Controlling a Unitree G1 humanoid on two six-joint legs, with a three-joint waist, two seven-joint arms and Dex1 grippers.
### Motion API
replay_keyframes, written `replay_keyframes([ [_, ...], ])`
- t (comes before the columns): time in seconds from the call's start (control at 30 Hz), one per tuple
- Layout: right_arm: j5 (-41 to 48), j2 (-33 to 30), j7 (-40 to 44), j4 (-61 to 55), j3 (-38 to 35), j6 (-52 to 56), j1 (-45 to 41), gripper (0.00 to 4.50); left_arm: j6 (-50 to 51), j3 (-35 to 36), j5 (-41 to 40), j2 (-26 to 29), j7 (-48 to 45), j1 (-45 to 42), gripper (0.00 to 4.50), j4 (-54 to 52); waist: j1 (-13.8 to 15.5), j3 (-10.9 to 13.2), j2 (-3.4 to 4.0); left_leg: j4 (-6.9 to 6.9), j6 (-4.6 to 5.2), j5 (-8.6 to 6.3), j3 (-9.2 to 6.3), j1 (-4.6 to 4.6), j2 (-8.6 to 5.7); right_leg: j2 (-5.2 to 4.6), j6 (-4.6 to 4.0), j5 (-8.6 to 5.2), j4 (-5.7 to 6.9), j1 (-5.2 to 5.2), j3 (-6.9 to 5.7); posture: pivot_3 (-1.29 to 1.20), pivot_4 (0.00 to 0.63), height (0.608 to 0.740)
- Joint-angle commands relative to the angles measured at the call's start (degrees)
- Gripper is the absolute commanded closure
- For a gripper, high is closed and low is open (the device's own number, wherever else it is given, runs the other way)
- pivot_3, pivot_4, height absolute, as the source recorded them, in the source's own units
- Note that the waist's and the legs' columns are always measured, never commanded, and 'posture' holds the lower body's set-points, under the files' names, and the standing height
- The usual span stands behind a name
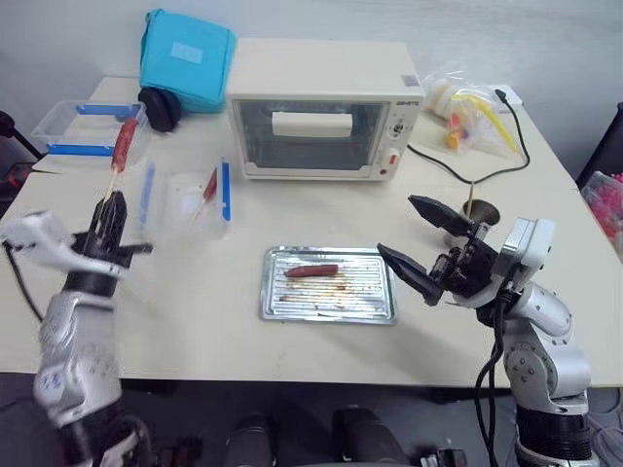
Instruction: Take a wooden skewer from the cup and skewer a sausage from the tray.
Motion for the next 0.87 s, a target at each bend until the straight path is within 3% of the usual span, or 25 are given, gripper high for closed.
replay_keyframes([
  [0.03, 0.2, -2.2, 1.4, -0.5, -0.6, -2.3, -1.5, 0.04, -2.4, -1.1, 3.8, 2.1, 1.7, -5.4, 4.5, 8.7, -0.1, 0.0, 0.0, -0.04, 0.0, 0.0, 0.13, 0.0, 0.0, 0.0, 0.0, 0.0, 0.04, -0.09, -0.1, 0.0, 0.15, 0.74],
  [0.13, 0.3, -3.2, 1.6, 0.1, -0.6, -2.9, -1.7, 0.04, -3.7, -1.7, 4.2, 2.7, 0.7, -9.0, 4.5, 14.1, -0.4, 0.0, 0.0, -0.07, -0.01, 0.0, 0.19, 0.0, 0.08, 0.0, 0.0, 0.0, 0.04, -0.13, -0.2, 0.0, 0.15, 0.74],
  [0.37, 0.5, -3.3, 1.2, -1.8, 1.1, -3.2, 0.0, 0.0, -7.4, -4.6, 6.2, 3.6, -3.4, -10.4, 2.52, 16.3, -0.5, 0.0, 0.0, -0.07, -0.03, 0.01, 0.19, 0.0, 0.09, -0.03, 0.0, 0.0, 0.06, -0.12, -0.24, 0.0, 0.15, 0.74],
  [0.5, 1.0, -5.4, 3.0, -1.7, 1.1, -2.6, 1.5, 0.0, -5.7, -4.8, 0.7, 5.7, -12.9, -6.1, 1.28, 10.4, -0.7, 0.0, 0.0, -0.08, -0.04, 0.02, 0.2, 0.01, 0.09, -0.03, 0.0, 0.0, 0.08, -0.13, -0.23, 0.0, 0.15, 0.74],
  [0.57, 1.0, -8.0, 5.5, -0.5, 0.9, -2.3, 2.4, 0.0, -6.5, -6.3, 1.3, 9.6, -19.4, -2.8, 0.73, 7.0, -0.7, 0.0, 0.0, -0.09, -0.04, 0.02, 0.22, 0.0, 0.1, -0.03, 0.0, 0.0, 0.07, -0.13, -0.22, 0.0, 0.15, 0.74],
  [0.77, 0.8, -16.5, 15.6, 3.8, 2.2, -1.1, 5.7, 0.0, -14.4, -14.1, 11.4, 25.7, -39.0, 11.3, 0.67, 4.2, -0.7, 0.0, 0.01, -0.23, -0.04, 0.02, 0.27, 0.12, 0.06, -0.05, -0.04, -0.02, -0.06, -0.03, -0.18, 0.0, 0.15, 0.74],
  [0.87, -0.6, -17.1, 18.3, 7.2, 2.9, -3.5, 6.6, 0.0, -19.3, -15.5, 12.6, 27.9, -44.3, 15.8, 0.67, 4.5, -0.7, 0.0, 0.01, -0.53, -0.03, 0.03, 0.38, 0.39, 0.03, -0.07, -0.09, -0.05, -0.18, 0.12, -0.11, 0.0, 0.15, 0.74],
])
